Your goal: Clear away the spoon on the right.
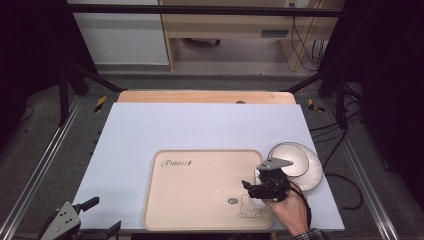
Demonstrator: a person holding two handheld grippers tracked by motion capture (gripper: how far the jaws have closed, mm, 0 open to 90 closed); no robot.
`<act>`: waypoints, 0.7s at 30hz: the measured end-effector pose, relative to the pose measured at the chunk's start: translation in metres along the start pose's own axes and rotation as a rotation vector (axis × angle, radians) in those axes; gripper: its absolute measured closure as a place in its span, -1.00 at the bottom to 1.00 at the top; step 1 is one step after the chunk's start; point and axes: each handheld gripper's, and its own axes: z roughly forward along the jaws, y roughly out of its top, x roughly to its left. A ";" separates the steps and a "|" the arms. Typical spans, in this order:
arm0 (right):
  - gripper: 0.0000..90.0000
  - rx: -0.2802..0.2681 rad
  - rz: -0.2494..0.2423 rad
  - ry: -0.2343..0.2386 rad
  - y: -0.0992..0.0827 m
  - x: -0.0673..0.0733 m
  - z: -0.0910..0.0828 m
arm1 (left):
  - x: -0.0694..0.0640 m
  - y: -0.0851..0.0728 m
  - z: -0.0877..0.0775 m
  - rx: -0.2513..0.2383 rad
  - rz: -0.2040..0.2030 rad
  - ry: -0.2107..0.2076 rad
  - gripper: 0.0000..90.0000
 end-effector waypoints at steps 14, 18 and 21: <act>-0.64 -0.015 -0.019 0.004 0.000 0.004 -0.006 | 0.000 0.000 0.000 0.000 -0.002 -0.001 -0.97; -0.68 -0.024 -0.021 0.000 0.000 0.005 -0.008 | 0.000 0.000 0.000 -0.001 -0.004 -0.001 -0.97; -0.69 -0.032 -0.025 -0.001 0.000 0.004 -0.011 | 0.000 0.000 0.000 -0.002 -0.006 -0.001 -0.97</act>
